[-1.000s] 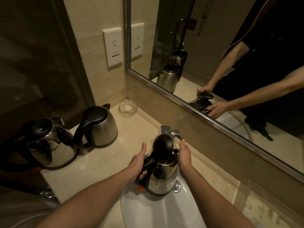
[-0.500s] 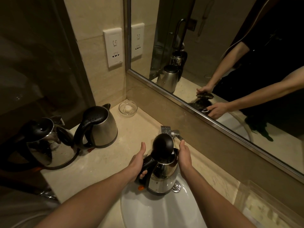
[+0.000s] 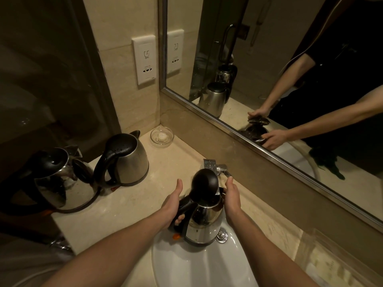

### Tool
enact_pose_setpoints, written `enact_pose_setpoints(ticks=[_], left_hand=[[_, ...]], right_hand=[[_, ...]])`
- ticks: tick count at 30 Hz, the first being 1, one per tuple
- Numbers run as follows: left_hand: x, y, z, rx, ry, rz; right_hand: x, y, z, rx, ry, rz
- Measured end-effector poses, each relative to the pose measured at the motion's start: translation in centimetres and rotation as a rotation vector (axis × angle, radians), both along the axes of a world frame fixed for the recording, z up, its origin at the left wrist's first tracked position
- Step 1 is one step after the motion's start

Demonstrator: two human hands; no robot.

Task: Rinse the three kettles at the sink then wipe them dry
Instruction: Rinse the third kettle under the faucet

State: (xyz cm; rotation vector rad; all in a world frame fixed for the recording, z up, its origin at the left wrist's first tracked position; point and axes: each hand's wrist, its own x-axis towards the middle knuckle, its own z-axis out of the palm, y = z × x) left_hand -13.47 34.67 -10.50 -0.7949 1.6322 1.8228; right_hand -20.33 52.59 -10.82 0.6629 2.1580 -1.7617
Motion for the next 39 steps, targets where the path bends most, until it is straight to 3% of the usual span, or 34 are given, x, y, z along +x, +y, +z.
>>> enact_pose_setpoints(ticks=[39], left_hand=[[0.00,0.42,0.44,0.023,0.007,-0.020]], right_hand=[[-0.44,0.52,-0.58,-0.041,-0.004,-0.017]])
